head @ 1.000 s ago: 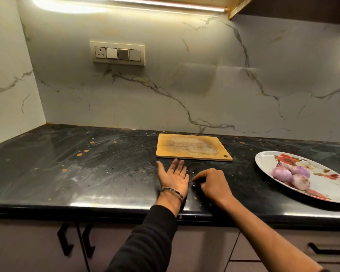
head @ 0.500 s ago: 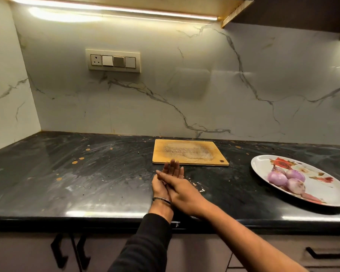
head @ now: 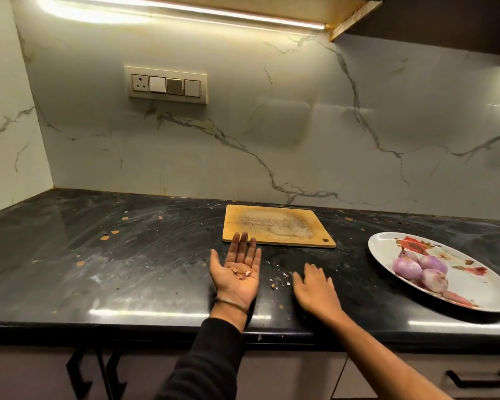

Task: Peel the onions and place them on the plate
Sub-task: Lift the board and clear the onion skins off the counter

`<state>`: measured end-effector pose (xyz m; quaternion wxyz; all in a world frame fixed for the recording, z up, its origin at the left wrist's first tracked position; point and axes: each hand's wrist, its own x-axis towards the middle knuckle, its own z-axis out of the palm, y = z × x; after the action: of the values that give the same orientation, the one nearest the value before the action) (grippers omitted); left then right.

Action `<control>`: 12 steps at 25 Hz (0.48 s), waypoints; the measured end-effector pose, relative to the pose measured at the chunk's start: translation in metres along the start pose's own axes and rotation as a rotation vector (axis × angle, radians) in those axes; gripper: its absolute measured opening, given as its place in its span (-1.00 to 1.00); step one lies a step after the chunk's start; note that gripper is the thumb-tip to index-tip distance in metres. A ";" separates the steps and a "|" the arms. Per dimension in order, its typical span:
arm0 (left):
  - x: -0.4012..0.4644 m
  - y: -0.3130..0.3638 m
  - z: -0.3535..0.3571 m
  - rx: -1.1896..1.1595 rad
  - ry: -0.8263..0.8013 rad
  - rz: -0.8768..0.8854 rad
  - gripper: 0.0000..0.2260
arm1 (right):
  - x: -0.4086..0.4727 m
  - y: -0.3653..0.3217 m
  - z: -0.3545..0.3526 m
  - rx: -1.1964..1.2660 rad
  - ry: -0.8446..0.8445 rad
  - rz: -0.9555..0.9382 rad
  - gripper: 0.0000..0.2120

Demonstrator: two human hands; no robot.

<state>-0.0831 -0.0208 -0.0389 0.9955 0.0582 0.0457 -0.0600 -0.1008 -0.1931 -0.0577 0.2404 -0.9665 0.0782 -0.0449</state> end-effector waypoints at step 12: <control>-0.001 0.009 -0.002 -0.058 -0.003 -0.010 -0.38 | -0.006 -0.015 -0.025 -0.062 -0.329 -0.746 -0.61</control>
<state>-0.0836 -0.0117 -0.0394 0.9965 0.0288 0.0463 -0.0638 -0.1076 -0.1906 -0.0287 0.1876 -0.9295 -0.3161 0.0287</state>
